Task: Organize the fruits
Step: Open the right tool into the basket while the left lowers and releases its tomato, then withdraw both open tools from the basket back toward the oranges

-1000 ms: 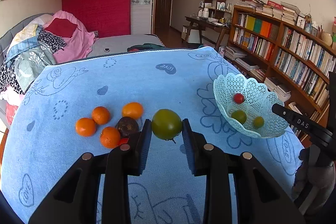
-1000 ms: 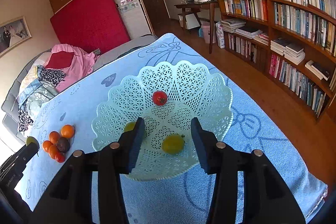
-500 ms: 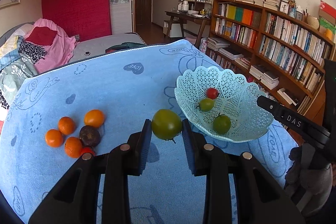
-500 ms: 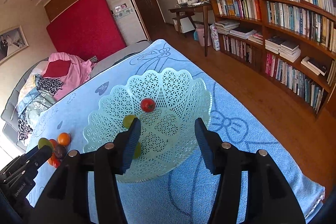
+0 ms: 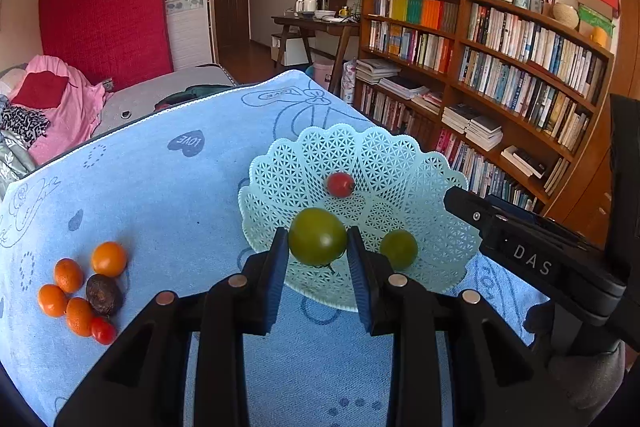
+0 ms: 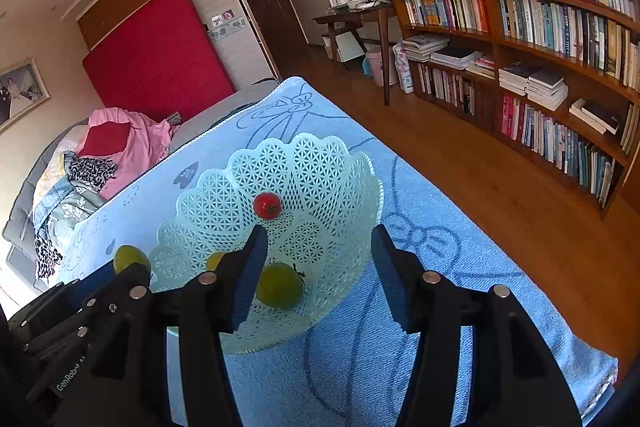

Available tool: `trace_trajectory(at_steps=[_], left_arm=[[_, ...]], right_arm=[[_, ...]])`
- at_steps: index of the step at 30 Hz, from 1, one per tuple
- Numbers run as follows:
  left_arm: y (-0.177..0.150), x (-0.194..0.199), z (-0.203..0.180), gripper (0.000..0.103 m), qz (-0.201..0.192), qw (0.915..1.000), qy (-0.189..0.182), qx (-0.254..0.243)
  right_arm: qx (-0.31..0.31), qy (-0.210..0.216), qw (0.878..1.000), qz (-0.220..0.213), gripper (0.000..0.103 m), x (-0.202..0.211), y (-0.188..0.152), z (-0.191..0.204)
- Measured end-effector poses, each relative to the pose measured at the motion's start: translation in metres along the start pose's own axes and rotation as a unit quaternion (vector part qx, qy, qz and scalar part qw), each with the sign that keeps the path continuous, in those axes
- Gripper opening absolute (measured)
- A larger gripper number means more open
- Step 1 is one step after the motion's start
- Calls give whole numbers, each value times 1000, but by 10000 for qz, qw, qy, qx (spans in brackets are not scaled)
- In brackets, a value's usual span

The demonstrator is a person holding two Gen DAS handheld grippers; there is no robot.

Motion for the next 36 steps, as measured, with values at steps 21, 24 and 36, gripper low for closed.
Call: trace_trajectory(at_steps=[21,24,36], left_arm=[[0,11,49,91,-47,9965,455,694],[-2,15,56,91,-38,9956,508,793],[-6,37,84,91,-176,9920,704,1029]], right_arm=[[39,77,9999,-123,66,9,3,9],[66,118,9998,-136,67,12,3,13],[391,222,9987,-235,68,19,-4,42]])
Point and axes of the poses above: each gripper's, at about its wrist camera, not at the fingertips, and x roughly against the way its jaws point, z to its left, y to its top, the point moved 8 cm from there along -x, roughly the way its jaws point, and after that the axes turned 8 degrees about x, right-handed, at the moved point
